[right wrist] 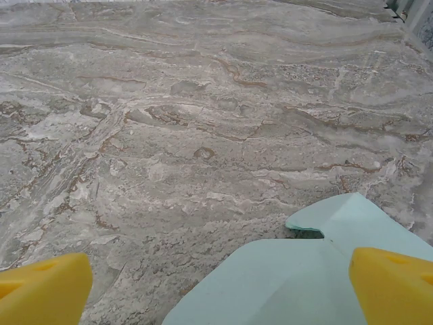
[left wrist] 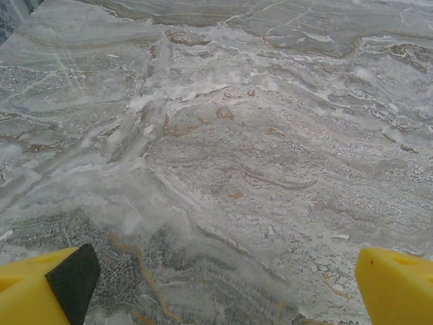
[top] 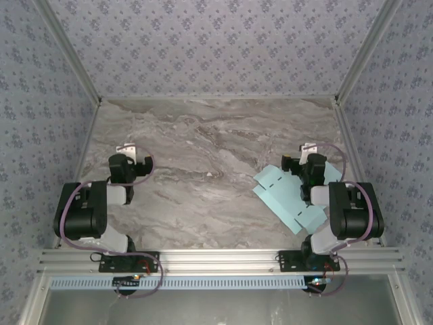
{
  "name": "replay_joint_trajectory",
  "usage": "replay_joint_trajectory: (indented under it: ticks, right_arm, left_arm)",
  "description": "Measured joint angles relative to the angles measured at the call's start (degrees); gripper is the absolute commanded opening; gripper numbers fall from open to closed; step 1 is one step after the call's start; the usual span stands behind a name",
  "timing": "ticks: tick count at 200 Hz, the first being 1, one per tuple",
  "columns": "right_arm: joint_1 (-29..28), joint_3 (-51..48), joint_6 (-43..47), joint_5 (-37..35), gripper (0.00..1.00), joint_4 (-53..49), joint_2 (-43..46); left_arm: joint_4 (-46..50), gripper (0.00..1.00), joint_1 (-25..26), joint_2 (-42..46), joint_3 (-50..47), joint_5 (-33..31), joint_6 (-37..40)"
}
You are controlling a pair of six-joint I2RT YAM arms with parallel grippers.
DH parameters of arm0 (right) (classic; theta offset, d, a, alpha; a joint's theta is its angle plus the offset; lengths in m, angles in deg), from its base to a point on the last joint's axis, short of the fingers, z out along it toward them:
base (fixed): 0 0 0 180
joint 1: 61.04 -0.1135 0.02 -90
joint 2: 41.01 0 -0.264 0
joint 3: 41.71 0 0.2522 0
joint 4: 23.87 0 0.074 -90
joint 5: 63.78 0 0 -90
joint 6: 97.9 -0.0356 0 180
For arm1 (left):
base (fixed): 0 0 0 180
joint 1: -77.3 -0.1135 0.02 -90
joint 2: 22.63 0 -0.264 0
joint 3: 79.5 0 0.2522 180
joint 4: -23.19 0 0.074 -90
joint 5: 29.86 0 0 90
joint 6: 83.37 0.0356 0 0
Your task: Fold the paper box
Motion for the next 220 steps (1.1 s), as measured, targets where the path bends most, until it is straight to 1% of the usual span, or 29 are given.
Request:
replay_joint_trajectory:
  ticks: [155, 178, 185, 196, 209, 220]
  right_arm:
    - [0.04, 0.00, 0.00, 0.20, 1.00, 0.00, 0.00]
    - [0.04, 0.00, -0.02, 0.09, 1.00, -0.09, 0.11]
    - [0.04, 0.04, -0.07, -0.26, 1.00, -0.79, 0.61]
    - [0.02, 0.68, -0.46, -1.01, 1.00, -4.52, 2.75]
    - [0.04, 3.45, -2.27, -3.39, 1.00, -13.05, 7.50]
    - [0.07, 7.10, -4.13, -5.29, 1.00, -19.32, 11.19]
  left_arm:
    - [0.02, 0.99, -0.02, 0.00, 0.00, -0.17, 0.00]
    - [0.57, 0.99, 0.26, 0.04, 0.22, -1.05, 0.02]
    - [1.99, 0.99, 0.57, 0.35, 0.74, -1.55, 0.11]
    - [7.56, 0.99, 1.86, 1.84, 2.75, -3.15, 0.22]
    - [16.46, 0.99, 4.31, 5.51, 6.97, -5.05, -0.26]
    - [21.46, 0.99, 6.51, 9.14, 10.49, -6.58, -1.44]
